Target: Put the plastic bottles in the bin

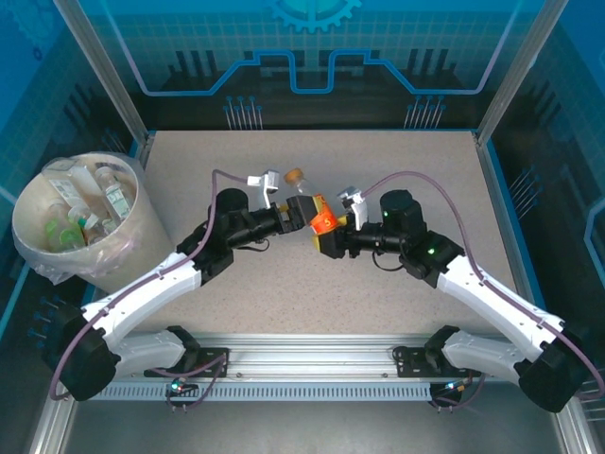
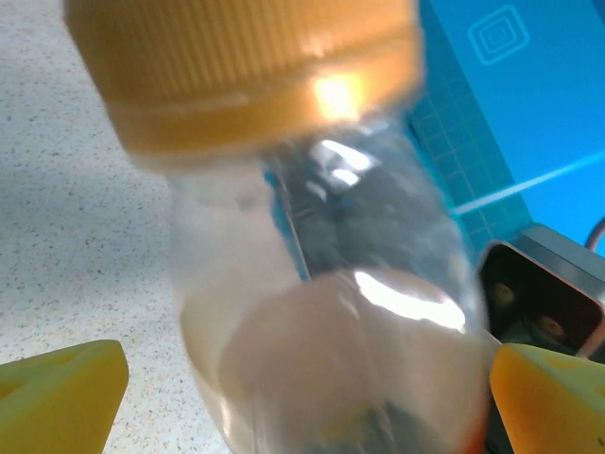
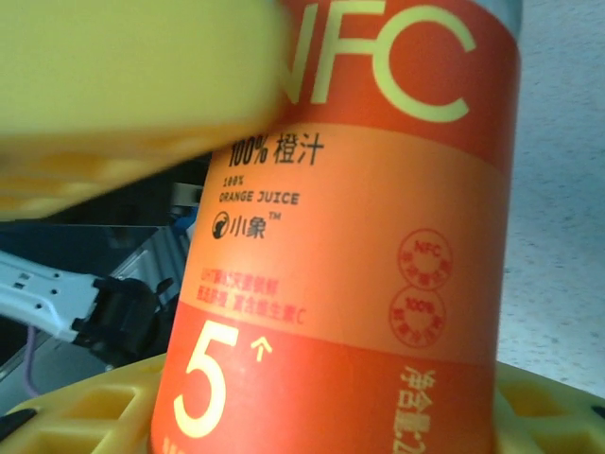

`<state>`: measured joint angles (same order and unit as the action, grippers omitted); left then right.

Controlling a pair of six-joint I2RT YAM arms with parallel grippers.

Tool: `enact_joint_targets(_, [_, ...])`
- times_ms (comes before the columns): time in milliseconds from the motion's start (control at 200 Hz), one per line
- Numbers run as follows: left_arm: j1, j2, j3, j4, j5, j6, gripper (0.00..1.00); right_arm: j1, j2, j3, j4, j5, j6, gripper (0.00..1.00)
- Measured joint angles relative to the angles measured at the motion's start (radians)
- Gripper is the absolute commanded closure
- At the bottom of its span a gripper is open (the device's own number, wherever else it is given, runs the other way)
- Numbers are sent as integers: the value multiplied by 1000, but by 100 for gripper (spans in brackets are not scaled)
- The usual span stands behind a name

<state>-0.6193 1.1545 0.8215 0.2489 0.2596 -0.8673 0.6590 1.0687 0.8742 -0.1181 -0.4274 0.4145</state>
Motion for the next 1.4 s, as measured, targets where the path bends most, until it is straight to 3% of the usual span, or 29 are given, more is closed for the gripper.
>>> enact_joint_targets(115, [0, 0, -19, 30, -19, -18, 2, 27, 21, -3, 39, -11, 16, 50])
enact_joint_targets(195, [0, 0, -24, 53, -25, -26, 7, 46, 39, -3, 63, -25, 20, 49])
enact_joint_targets(320, [1, -7, -47, 127, -28, -40, 34, 66, 62, -2, 82, -24, 30, 44])
enact_joint_targets(400, [2, -19, -67, 162, -32, -51, 43, 69, 66, -1, 90, -27, 30, 33])
enact_joint_targets(495, [0, -55, -72, 151, -39, -23, 44, 75, 66, 5, 81, -22, 14, 12])
enact_joint_targets(560, [-1, -109, -53, 55, -74, 35, 46, 75, 60, 21, 53, -1, -11, 5])
enact_joint_targets(660, [-5, -172, 111, -261, -241, 175, 47, 76, 20, 48, -6, 75, -58, 0])
enact_joint_targets(765, [0, -186, 398, -569, -562, 349, 47, 58, -53, 61, -80, 244, -92, 0])
enact_joint_targets(865, [45, -187, 613, -747, -858, 517, 47, -6, -99, 64, -146, 385, -97, 0])
enact_joint_targets(970, [203, -196, 709, -825, -1103, 709, 47, -145, -115, 62, -215, 481, -54, 0])
enact_joint_targets(1075, [479, -179, 729, -899, -1163, 798, 46, -289, -128, 42, -257, 519, 10, 0])
enact_joint_targets(1196, [767, -92, 777, -1027, -1075, 798, 45, -387, -144, 23, -293, 517, 51, 0])
enact_joint_targets(1311, [966, 4, 786, -1112, -943, 751, 42, -418, -146, 24, -304, 505, 58, 0])
enact_joint_targets(1401, [1092, 73, 786, -1173, -842, 688, 24, -427, -142, 27, -319, 495, 56, 0])
